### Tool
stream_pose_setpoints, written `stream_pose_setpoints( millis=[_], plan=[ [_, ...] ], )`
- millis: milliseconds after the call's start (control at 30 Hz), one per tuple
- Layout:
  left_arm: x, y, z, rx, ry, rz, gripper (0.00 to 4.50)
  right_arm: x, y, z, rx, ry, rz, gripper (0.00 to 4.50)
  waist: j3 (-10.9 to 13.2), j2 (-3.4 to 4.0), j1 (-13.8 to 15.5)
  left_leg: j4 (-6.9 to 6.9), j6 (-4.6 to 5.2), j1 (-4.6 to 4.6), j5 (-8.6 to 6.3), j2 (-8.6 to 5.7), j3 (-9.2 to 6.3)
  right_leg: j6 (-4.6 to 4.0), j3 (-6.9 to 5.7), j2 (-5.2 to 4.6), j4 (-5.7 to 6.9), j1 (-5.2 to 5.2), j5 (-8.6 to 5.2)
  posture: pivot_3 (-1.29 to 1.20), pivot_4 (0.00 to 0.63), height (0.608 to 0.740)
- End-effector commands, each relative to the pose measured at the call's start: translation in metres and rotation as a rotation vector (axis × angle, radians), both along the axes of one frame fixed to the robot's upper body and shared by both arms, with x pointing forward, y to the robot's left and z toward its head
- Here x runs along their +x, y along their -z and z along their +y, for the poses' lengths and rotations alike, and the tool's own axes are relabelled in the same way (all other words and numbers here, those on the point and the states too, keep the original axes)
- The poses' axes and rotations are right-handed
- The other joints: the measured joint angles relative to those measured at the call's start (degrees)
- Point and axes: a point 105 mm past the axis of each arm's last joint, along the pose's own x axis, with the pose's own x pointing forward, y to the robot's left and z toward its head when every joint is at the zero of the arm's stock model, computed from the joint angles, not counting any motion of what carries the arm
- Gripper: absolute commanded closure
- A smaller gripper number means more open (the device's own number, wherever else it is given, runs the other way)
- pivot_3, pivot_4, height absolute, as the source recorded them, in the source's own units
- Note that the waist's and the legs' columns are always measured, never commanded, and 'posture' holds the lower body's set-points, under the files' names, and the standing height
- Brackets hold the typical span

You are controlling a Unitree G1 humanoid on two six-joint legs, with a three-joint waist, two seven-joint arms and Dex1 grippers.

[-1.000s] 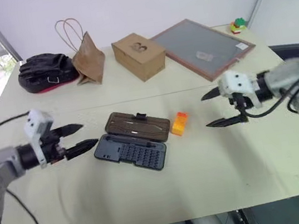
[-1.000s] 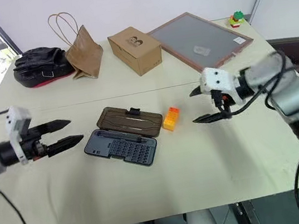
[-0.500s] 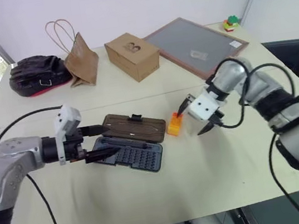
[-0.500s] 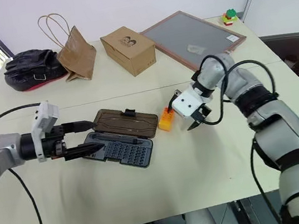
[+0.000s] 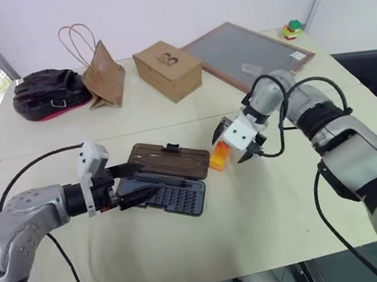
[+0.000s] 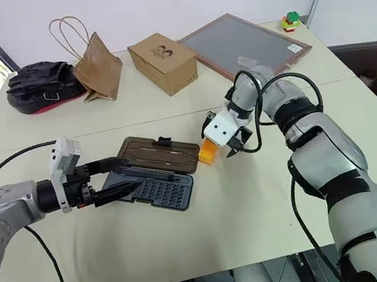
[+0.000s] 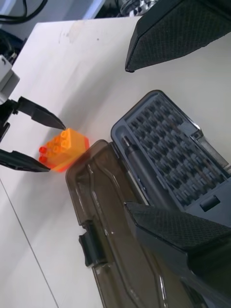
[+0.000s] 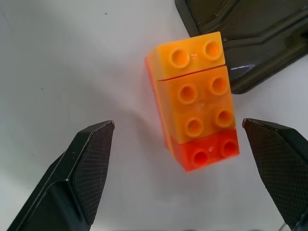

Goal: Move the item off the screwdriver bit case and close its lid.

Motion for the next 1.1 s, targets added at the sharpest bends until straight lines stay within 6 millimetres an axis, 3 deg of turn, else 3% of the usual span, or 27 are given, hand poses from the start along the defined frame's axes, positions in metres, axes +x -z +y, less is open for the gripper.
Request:
stream_pose_setpoints(
  millis=[33, 233, 333, 467, 500, 667, 833, 967, 1100],
  plan=[
    [-0.003, -0.011, -0.004, -0.007, 0.017, -0.044, 0.0, 0.002, -0.009, 0.007, -0.016, -0.032, -0.03, 0.05, 0.0, 0.0, 0.0, 0.0, 0.0, 0.0, 0.0, 0.0, 0.0, 0.0, 0.01, 0.0, 0.0, 0.0, 0.0, 0.0, 0.15, 0.74],
    [-0.006, -0.011, -0.005, 0.009, 0.024, -0.04, 0.0, 0.002, 0.002, 0.016, -0.03, -0.037, -0.01, 0.05, 0.0, 0.0, 0.0, -0.01, -0.01, 0.0, 0.01, -0.01, 0.0, 0.0, 0.01, 0.0, 0.0, 0.0, 0.0, 0.0, 0.15, 0.74],
    [-0.008, -0.01, -0.005, 0.022, 0.027, -0.038, 0.0, 0.004, 0.007, 0.018, -0.03, -0.021, -0.009, 0.9, 0.0, 0.0, -0.2, -0.01, -0.02, 0.01, 0.01, 0.0, 0.0, 0.0, 0.01, 0.01, 0.0, 0.0, 0.0, 0.0, 0.15, 0.74],
    [-0.008, -0.01, -0.004, 0.029, 0.016, -0.045, 0.0, 0.006, 0.01, 0.012, -0.05, 0.006, -0.012, 2.98, 0.0, 0.0, 0.0, -0.03, -0.03, 0.03, 0.02, 0.0, -0.01, -0.01, 0.01, 0.03, 0.01, 0.01, 0.0, 0.0, 0.15, 0.74],
    [-0.008, -0.01, -0.003, 0.029, 0.013, -0.047, 0.0, 0.007, 0.011, 0.009, -0.054, 0.012, -0.013, 3.24, 0.0, 0.0, 0.0, -0.03, -0.03, 0.03, 0.02, 0.0, -0.01, -0.01, 0.01, 0.02, 0.01, 0.03, 0.0, 0.0, 0.15, 0.74],
    [-0.007, -0.013, -0.007, 0.015, 0.017, -0.06, 0.0, 0.009, 0.008, -0.006, -0.058, 0.058, -0.019, 3.24, 0.0, 0.01, 0.1, -0.02, -0.05, 0.08, 0.03, -0.01, -0.03, -0.01, 0.01, 0.02, 0.05, 0.08, 0.0, 0.0, 0.15, 0.74],
    [-0.008, -0.023, -0.018, -0.004, 0.079, -0.089, 0.0, 0.015, -0.027, -0.033, 0.028, 0.178, -0.039, 3.24, 0.0, 0.02, 0.4, 0.0, -0.06, 0.01, 0.03, -0.06, -0.06, -0.01, 0.01, -0.01, 0.03, 0.07, 0.0, 0.0, 0.15, 0.74],
    [0.001, -0.034, -0.031, -0.042, 0.107, -0.163, 0.0, 0.009, -0.056, -0.084, 0.113, 0.372, -0.017, 3.24, 0.0, 0.06, 0.4, -0.02, -0.05, 0.0, 0.03, -0.06, -0.05, -0.01, 0.0, -0.01, -0.03, 0.07, 0.0, 0.0, 0.15, 0.74],
    [0.014, -0.035, -0.042, -0.045, 0.119, -0.226, 0.0, 0.0, -0.061, -0.127, 0.202, 0.598, 0.013, 3.24, 0.0, 0.05, 0.2, -0.02, -0.03, 0.02, 0.02, -0.05, -0.03, -0.01, 0.0, 0.0, -0.04, 0.11, 0.0, 0.0, 0.15, 0.74]
  ],
)
